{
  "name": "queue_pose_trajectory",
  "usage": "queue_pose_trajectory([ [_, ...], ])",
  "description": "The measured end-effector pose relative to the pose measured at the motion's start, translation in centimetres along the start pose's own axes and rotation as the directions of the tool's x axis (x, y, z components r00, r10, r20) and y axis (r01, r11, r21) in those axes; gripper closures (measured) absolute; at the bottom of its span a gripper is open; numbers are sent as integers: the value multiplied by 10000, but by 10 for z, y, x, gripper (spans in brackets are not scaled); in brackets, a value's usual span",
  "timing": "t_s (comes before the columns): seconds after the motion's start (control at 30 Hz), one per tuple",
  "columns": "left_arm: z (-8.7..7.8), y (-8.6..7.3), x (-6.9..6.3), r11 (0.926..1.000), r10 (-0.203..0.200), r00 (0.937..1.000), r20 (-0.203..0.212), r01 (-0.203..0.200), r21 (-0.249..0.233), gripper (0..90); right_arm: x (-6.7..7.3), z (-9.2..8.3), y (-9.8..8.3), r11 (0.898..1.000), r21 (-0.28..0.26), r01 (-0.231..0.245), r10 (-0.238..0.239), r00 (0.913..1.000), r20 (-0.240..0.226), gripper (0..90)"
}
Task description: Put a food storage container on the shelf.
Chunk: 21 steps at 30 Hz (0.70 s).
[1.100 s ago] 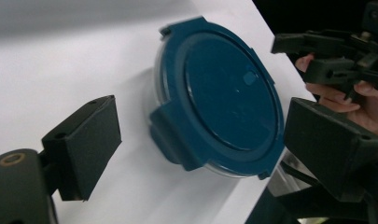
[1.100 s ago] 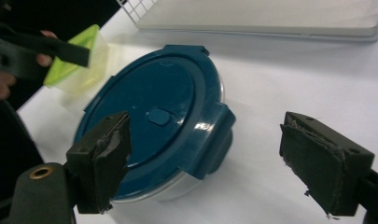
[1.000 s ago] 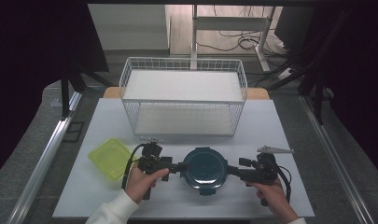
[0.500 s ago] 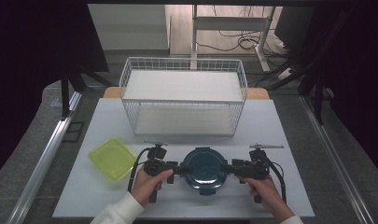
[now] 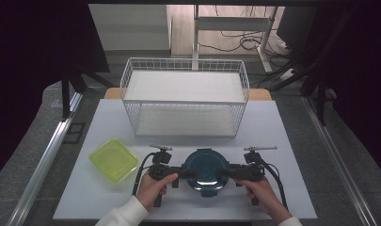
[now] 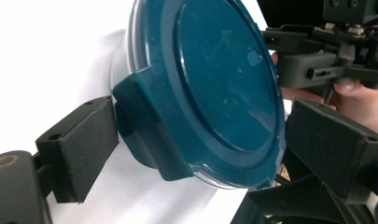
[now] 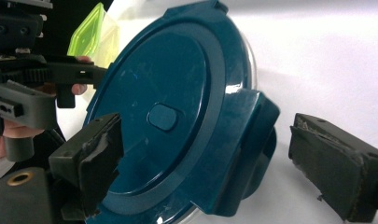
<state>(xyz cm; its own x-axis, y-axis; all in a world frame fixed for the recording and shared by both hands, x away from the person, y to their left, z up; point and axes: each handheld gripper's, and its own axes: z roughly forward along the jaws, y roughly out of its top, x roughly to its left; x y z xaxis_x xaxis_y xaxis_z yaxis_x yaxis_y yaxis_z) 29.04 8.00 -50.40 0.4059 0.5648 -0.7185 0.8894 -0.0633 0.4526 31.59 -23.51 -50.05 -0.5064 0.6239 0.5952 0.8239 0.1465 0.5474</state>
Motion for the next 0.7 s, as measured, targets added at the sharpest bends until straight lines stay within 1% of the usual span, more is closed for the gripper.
queue_pose_trajectory([
  [0.03,1,0,2,9999,-102,9999,99,102,11,88,0,2,-1,10000,71,3,-3,10000,51,98],
  [0.07,3,-1,4,9993,-387,9988,288,386,24,88,0,4,-1,9999,140,-60,60,10000,46,97],
  [0.17,6,-2,5,9991,-399,9990,218,396,135,91,-2,7,-1,9995,266,-172,172,9999,0,97],
  [0.27,10,-3,8,9984,-503,9984,277,496,255,105,-2,8,-2,9992,311,-236,239,9997,-90,97],
  [0.33,11,-3,9,9986,-478,9983,325,469,260,173,-3,8,-2,9987,344,-383,389,9991,-184,116],
  [0.4,11,-4,8,9986,-439,9989,134,435,293,222,-4,8,-2,9978,336,-572,581,9979,-273,173],
  [0.43,11,-4,8,9986,-439,9989,134,435,293,253,-4,8,-2,9978,336,-572,581,9979,-273,173],
  [0.47,11,-4,8,9988,-409,9991,70,407,286,253,-5,8,-3,9959,377,-827,843,9955,-436,208],
  [0.5,11,-4,8,9985,-459,9989,106,456,317,260,-5,8,-3,9943,406,-982,1002,9937,-506,210],
  [0.53,10,-4,9,9978,-588,9981,178,582,303,268,-4,8,-4,9937,419,-1037,1057,9933,-467,218],
  [0.57,9,-5,11,9965,-807,9964,261,800,259,286,-4,6,-3,9923,310,-1201,1213,9918,-404,260],
  [0.6,9,-5,11,9965,-807,9964,261,800,259,296,-4,6,-3,9923,310,-1201,1213,9918,-404,260],
  [0.63,9,-5,11,9948,-1004,9945,280,998,222,305,-7,3,-4,9836,113,-1802,1805,9822,-522,286],
  [0.67,9,-5,11,9937,-1112,9933,302,1106,194,305,-7,3,-4,9836,113,-1802,1805,9822,-522,306],
  [0.7,8,-6,10,9944,-1045,9941,282,1040,184,313,-9,2,-4,9773,53,-2118,2117,9752,-641,330],
])
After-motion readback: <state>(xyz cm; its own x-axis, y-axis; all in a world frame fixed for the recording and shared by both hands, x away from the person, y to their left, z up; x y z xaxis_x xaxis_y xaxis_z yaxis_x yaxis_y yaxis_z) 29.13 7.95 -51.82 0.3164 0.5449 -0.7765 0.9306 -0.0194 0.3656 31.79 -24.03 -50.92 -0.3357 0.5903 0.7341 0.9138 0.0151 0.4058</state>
